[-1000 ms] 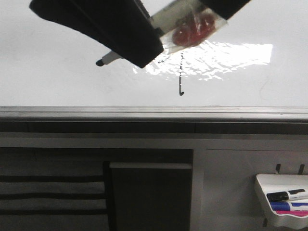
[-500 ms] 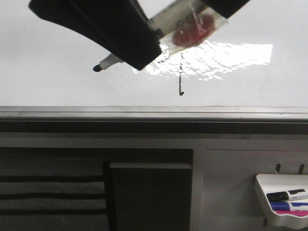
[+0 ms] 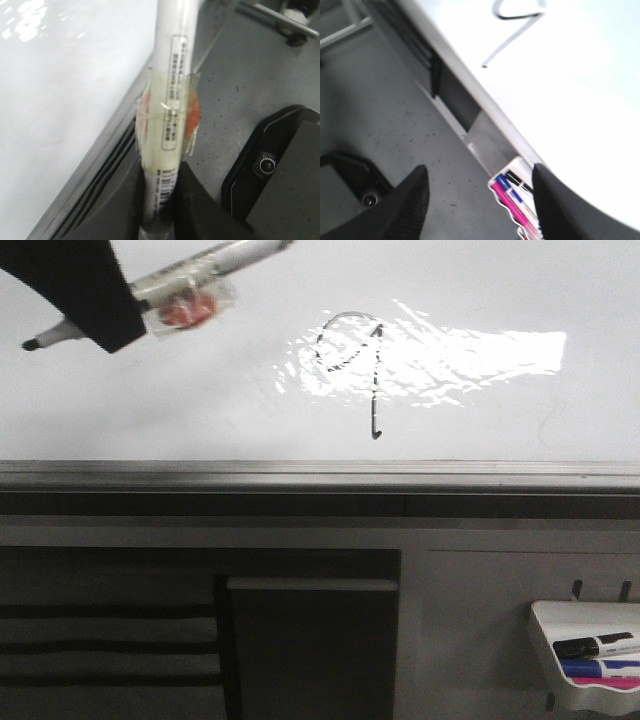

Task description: Write number 9 on whiteboard

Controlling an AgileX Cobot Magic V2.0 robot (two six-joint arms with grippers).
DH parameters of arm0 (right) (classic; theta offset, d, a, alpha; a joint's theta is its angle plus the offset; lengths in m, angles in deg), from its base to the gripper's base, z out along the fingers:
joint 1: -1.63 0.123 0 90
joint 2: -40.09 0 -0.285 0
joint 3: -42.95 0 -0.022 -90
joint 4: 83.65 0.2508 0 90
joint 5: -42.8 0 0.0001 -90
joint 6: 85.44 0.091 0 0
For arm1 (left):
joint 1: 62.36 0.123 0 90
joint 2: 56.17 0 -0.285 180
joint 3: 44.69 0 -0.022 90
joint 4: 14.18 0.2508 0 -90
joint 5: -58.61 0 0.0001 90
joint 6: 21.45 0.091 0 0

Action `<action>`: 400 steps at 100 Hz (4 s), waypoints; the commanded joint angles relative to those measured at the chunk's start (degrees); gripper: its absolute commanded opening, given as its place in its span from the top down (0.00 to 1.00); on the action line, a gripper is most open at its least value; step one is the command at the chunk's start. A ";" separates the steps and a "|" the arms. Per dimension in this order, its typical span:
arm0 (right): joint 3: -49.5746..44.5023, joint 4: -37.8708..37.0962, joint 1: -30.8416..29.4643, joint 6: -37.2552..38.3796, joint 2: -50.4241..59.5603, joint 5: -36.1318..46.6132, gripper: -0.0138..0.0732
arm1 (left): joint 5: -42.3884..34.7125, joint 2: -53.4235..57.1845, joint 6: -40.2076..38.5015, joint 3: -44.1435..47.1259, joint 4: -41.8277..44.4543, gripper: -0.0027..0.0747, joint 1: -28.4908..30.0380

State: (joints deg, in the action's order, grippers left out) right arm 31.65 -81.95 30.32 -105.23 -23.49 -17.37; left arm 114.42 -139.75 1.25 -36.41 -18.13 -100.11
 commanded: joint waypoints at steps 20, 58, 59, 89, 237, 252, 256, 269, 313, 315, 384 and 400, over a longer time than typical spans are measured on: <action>1.76 -0.78 -4.54 1.26 3.43 2.43 0.39 | -15.25 4.26 -13.56 4.49 0.66 0.99 16.50; 1.76 -0.78 -4.54 1.35 3.33 2.89 0.39 | -42.84 1.24 -16.06 18.21 -9.78 0.99 24.97; 1.76 -0.78 -4.54 1.35 3.33 2.89 0.39 | -43.04 1.05 -16.06 18.34 -9.78 0.99 24.97; 1.76 -0.78 -4.54 1.35 3.33 2.89 0.39 | -47.36 -1.77 -16.06 18.35 -12.47 0.98 24.97; -33.34 -4.45 -4.54 24.70 31.88 30.65 0.90 | -47.66 52.25 -15.58 47.25 -3.20 0.90 24.97; -33.34 -4.78 -4.54 24.70 31.88 29.99 0.92 | -47.91 52.25 -15.58 47.25 -3.84 0.99 24.97; -33.34 -4.78 -4.54 24.70 31.88 29.13 0.92 | -47.91 52.15 -15.58 47.25 -3.95 0.99 24.97; -33.34 -4.78 -4.54 24.70 31.88 28.55 0.92 | -47.91 52.16 -15.58 47.25 -3.95 0.99 24.97; -33.34 -4.78 -4.54 24.70 31.88 28.55 0.92 | -48.99 54.28 -15.58 48.52 -3.95 0.99 25.05; -33.34 -4.78 -4.54 24.70 31.88 28.55 0.92 | -49.28 55.19 -15.58 49.13 -3.95 0.99 25.21; -33.34 -4.78 -4.54 24.70 31.88 28.37 0.92 | -56.79 77.64 -15.58 70.28 -3.13 0.99 31.73; -33.34 -4.78 -4.54 24.70 31.88 28.37 0.92 | -56.79 77.64 -15.58 70.28 -3.13 0.99 31.73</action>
State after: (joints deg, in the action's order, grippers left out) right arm -3.09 -86.06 26.21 -80.50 8.84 7.01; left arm 62.56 -63.63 -14.06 32.19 -21.09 -68.64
